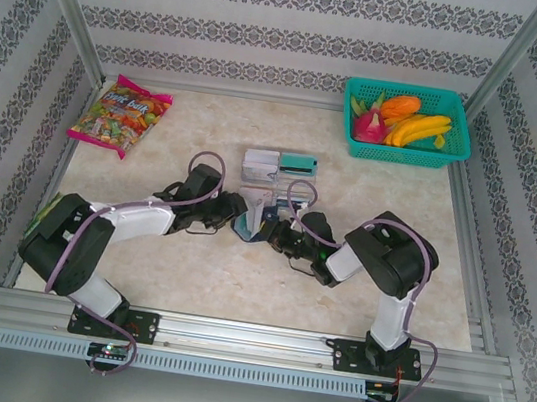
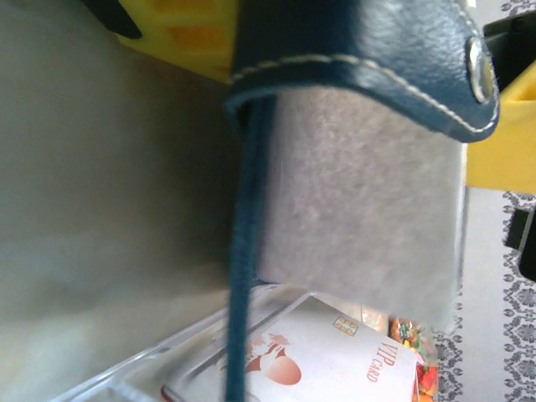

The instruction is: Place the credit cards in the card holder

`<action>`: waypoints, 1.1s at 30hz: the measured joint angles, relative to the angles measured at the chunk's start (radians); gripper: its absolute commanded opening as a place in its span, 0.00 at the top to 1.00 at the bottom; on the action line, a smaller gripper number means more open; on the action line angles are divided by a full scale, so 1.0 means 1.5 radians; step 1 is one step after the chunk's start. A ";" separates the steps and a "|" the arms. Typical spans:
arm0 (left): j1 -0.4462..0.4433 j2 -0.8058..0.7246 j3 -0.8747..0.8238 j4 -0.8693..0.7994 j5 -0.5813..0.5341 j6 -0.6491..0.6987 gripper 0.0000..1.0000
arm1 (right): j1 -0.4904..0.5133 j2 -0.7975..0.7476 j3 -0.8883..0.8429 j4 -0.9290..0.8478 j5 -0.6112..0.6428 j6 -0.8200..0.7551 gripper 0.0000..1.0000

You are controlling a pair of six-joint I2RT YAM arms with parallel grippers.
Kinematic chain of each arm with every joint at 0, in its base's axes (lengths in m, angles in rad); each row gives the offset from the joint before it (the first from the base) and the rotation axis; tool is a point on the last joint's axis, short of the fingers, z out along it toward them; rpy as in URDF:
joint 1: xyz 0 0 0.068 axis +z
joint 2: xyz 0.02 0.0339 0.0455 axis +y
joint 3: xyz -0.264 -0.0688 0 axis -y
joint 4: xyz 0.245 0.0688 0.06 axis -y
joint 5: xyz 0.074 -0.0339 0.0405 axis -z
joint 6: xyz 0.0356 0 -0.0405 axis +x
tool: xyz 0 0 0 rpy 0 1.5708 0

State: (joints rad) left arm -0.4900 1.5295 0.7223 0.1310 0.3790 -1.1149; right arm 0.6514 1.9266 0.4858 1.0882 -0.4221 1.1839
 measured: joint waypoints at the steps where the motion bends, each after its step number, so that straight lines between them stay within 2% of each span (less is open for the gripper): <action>1: 0.000 0.000 0.007 0.002 0.005 -0.001 0.62 | 0.000 0.005 0.002 0.006 -0.004 0.002 0.84; 6: -0.004 0.000 0.040 0.009 0.014 -0.002 0.72 | 0.000 0.025 0.007 0.039 -0.011 0.015 0.84; 10: -0.006 0.000 0.038 0.008 0.016 -0.003 0.73 | -0.001 0.033 0.007 0.055 -0.015 0.020 0.84; 11: -0.006 0.000 0.038 0.008 0.016 -0.003 0.72 | -0.001 0.034 0.007 0.058 -0.016 0.022 0.83; 14: -0.006 0.000 0.036 0.006 0.013 0.000 0.59 | -0.001 0.037 0.006 0.064 -0.016 0.025 0.83; 21: -0.006 0.005 0.036 -0.037 -0.004 0.028 0.49 | -0.001 0.038 0.006 0.068 -0.016 0.027 0.83; 26: -0.006 0.043 0.039 -0.048 -0.009 0.042 0.48 | -0.001 0.038 0.006 0.068 -0.016 0.027 0.83; 33: -0.006 0.093 0.050 -0.048 -0.001 0.042 0.52 | -0.001 0.039 0.006 0.069 -0.016 0.027 0.83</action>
State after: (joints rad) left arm -0.4984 1.6684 0.7971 0.0597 0.3779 -1.0512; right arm 0.6498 1.9846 0.4953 1.1912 -0.4465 1.2251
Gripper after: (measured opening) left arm 0.497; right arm 0.171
